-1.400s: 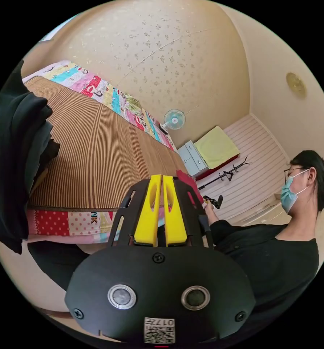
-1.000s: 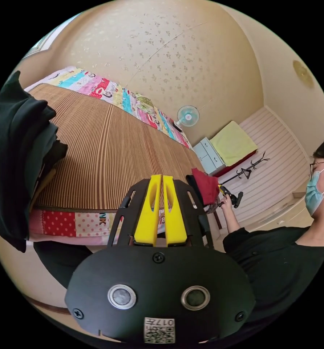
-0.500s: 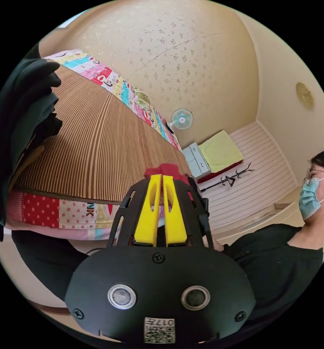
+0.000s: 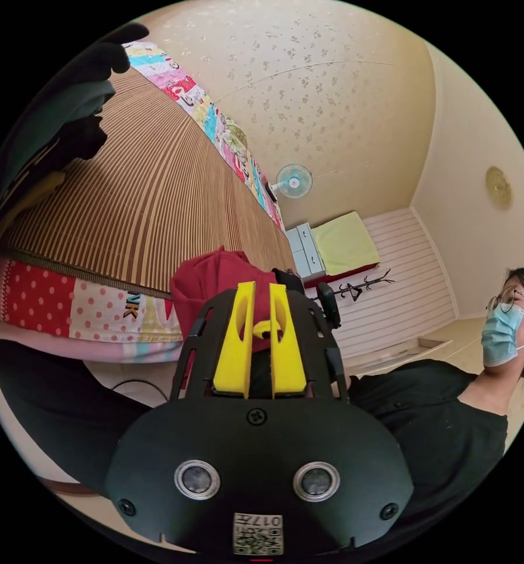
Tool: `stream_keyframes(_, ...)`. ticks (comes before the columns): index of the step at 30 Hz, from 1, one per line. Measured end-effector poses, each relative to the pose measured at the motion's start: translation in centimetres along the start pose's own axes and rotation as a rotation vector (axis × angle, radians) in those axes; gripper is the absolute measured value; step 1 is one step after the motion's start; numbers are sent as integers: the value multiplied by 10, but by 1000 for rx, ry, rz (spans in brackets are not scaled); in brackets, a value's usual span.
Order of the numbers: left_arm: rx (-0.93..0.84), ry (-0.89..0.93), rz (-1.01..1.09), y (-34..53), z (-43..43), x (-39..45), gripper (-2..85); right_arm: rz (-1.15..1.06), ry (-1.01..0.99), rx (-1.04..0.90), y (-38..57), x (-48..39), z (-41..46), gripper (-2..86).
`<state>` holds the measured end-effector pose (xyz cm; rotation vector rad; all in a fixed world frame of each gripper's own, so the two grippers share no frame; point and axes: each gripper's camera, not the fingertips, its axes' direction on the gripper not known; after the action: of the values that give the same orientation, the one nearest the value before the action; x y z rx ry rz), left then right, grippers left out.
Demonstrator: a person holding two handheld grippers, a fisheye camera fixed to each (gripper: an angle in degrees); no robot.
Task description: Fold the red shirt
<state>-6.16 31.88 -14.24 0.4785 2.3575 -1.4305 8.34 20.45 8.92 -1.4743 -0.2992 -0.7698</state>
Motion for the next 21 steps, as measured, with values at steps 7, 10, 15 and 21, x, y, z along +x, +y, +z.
stream_keyframes(7, -24, -16, -38, -12, -3, -25, 51, 423, 151, 109, -5, 82, 39, 88)
stream_keyframes(10, -34, -18, -55, -15, 3, -34, 52, 378, 252, 101, -3, 41, 73, 58)
stream_keyframes(15, -3, -45, -106, -24, 9, -51, 55, 209, 395, 252, 28, -50, 45, 28)
stream_keyframes(21, -21, -118, -75, -63, 40, -60, 62, -78, 138, 299, 77, -95, 31, 21)
